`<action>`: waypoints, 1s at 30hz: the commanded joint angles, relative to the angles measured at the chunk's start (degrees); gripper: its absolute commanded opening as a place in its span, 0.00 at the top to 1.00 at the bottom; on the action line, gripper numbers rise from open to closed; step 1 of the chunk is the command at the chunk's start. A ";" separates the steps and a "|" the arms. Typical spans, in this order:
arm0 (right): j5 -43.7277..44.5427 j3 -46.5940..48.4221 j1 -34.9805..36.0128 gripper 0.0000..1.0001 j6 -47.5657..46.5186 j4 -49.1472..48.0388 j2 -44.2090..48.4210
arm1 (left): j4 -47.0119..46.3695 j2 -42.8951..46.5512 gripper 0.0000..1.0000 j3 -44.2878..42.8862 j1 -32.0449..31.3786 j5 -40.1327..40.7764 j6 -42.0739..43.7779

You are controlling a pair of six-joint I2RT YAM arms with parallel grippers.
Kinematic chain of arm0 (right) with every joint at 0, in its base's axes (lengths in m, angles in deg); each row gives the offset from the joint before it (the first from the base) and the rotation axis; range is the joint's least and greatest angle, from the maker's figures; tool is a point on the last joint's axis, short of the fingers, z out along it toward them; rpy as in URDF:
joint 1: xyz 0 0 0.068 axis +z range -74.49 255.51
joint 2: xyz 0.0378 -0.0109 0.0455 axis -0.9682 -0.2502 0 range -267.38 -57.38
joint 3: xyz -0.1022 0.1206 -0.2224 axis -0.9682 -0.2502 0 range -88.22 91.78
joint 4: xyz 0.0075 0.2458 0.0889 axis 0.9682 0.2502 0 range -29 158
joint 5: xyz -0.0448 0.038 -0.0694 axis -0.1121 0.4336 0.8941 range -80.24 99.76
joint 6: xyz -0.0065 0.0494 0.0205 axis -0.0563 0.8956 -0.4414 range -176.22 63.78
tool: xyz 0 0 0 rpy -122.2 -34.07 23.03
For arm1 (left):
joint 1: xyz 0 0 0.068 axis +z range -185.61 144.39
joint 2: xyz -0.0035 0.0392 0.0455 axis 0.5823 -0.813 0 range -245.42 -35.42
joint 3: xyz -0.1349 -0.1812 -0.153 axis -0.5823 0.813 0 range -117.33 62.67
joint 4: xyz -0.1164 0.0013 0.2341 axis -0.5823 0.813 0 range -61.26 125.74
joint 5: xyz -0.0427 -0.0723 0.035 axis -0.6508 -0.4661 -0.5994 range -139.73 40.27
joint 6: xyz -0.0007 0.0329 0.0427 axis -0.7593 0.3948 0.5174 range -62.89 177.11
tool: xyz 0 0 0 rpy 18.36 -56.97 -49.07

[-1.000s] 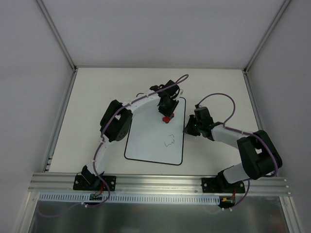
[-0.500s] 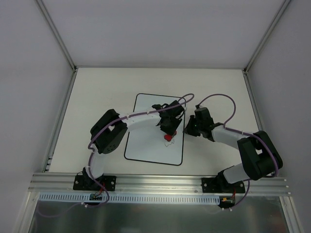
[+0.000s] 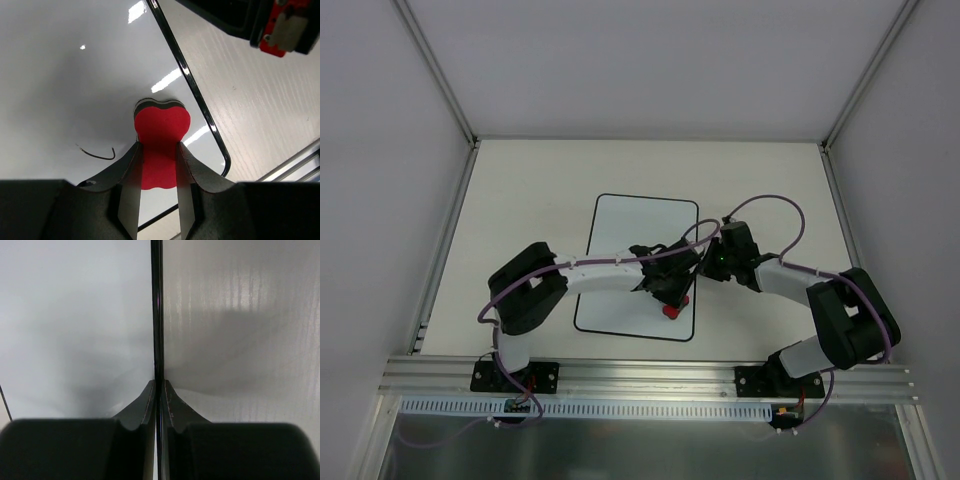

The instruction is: Erase the whiteboard

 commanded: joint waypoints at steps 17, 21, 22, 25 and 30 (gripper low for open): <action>2.22 -3.00 0.61 0.92 -1.16 4.44 -3.73 | 18.06 -2.69 1.00 3.35 12.67 9.82 -1.81; 2.31 -2.82 0.70 0.92 -1.34 4.44 -4.00 | 19.99 -4.10 1.00 3.00 12.67 12.37 -2.77; 2.31 -2.74 0.70 0.92 -1.43 4.44 -4.08 | 20.35 -4.19 1.00 2.82 12.93 13.25 -2.86; 2.13 -2.82 0.61 0.92 -1.51 4.44 -4.00 | 21.32 -3.40 1.00 2.56 14.33 15.80 -3.13; 2.05 -2.82 0.61 0.92 -1.60 4.44 -3.64 | 22.28 -0.07 1.00 2.38 16.36 18.70 -3.47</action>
